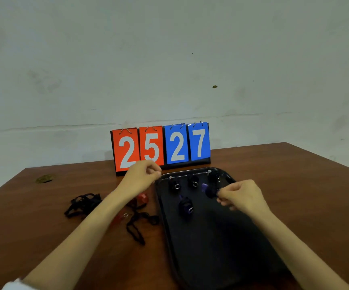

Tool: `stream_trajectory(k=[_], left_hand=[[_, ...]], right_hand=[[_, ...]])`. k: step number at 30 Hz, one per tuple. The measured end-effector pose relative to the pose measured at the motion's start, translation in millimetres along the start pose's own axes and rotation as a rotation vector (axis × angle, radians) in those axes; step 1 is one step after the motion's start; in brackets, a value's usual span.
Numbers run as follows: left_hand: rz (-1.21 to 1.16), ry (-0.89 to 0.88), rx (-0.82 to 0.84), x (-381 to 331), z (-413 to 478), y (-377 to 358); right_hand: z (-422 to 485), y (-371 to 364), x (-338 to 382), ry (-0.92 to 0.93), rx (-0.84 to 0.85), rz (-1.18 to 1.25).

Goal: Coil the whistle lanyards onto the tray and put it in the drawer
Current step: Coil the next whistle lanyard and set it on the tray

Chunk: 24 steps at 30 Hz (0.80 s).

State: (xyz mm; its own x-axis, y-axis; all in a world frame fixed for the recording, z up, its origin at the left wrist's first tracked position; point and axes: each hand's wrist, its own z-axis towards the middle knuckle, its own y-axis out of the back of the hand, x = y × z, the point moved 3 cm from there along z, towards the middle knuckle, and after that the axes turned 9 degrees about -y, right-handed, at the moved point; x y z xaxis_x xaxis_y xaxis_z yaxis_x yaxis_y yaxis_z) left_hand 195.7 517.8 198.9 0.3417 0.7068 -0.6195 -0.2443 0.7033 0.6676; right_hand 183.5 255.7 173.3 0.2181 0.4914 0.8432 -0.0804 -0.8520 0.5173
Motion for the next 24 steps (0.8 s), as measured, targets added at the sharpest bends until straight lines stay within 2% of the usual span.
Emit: stream_trajectory(k=[4,8,14,18,20,24], left_hand=[[0.091,0.113,-0.085,34,3,28],[0.173,0.205,-0.161,62,4,48],[0.261,0.242,-0.14,83,1,55],[0.313,0.261,-0.059,93,1,53],[0.319,0.257,-0.034,92,-1,48],[0.409,0.327,0.085,94,-4,26]], right_hand=[[-8,-10,-7,0.104,-0.179,-0.303],[-15,-15,-6,0.142,-0.213,-0.434],[-20,-4,6,0.181,-0.247,-0.612],[-28,-9,35,0.291,-0.321,-0.645],[-32,-25,54,0.382,-0.295,-0.559],[-26,-84,88,0.481,-0.083,-0.433]])
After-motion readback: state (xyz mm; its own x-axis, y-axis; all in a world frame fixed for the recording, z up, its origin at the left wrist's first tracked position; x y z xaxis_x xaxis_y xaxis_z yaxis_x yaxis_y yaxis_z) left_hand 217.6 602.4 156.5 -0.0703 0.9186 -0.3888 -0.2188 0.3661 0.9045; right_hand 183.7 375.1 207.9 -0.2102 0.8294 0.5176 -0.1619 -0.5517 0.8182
